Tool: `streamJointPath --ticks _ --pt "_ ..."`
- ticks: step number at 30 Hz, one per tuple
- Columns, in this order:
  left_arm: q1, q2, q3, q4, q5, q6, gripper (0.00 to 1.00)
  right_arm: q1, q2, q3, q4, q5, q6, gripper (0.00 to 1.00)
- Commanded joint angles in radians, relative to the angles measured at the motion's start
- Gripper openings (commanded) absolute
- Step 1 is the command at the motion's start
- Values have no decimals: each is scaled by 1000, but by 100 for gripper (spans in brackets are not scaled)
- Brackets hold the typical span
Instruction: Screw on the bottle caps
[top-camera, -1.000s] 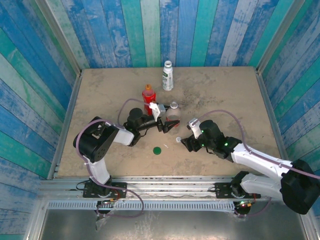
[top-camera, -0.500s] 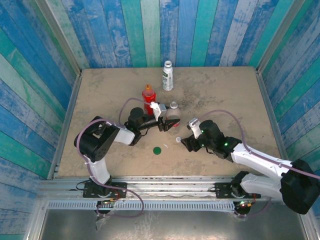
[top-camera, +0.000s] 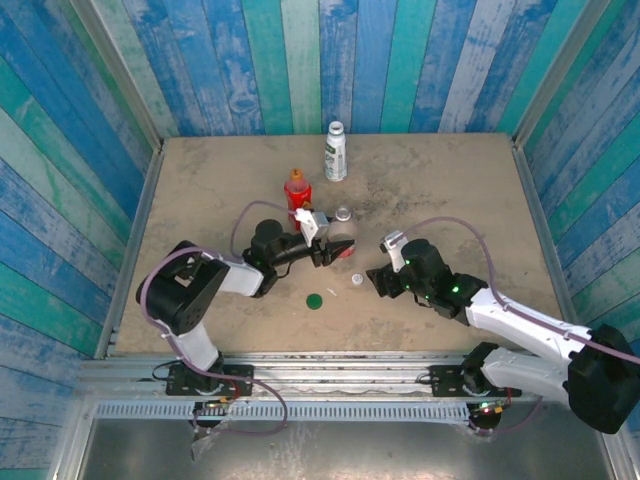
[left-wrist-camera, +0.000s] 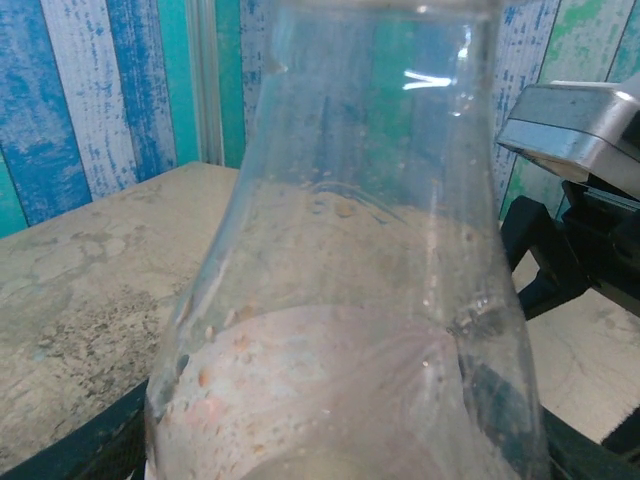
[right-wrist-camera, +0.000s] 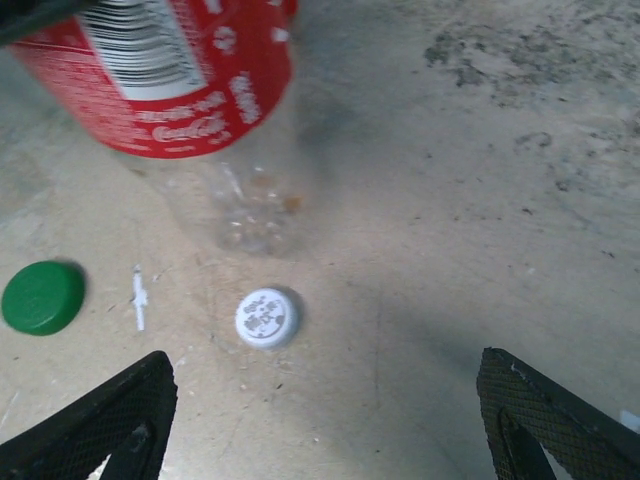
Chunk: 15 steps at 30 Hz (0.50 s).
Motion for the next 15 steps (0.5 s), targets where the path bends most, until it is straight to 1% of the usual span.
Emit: streamJointPath --ticks 1,4,7,11,15 --pt "-4 -74 -38 -13 -24 22 67 6 -4 21 -17 51 37 84" --pt "-4 -102 -88 9 -33 20 67 6 12 2 14 16 19 86" --pt "-3 -129 -115 -21 -45 26 68 10 44 -4 46 -15 22 84" --pt "-2 -141 -136 -32 -95 -1 68 28 129 30 38 0 25 80" --pt "-2 -141 -134 -42 -108 -36 68 62 222 59 73 8 0 74"
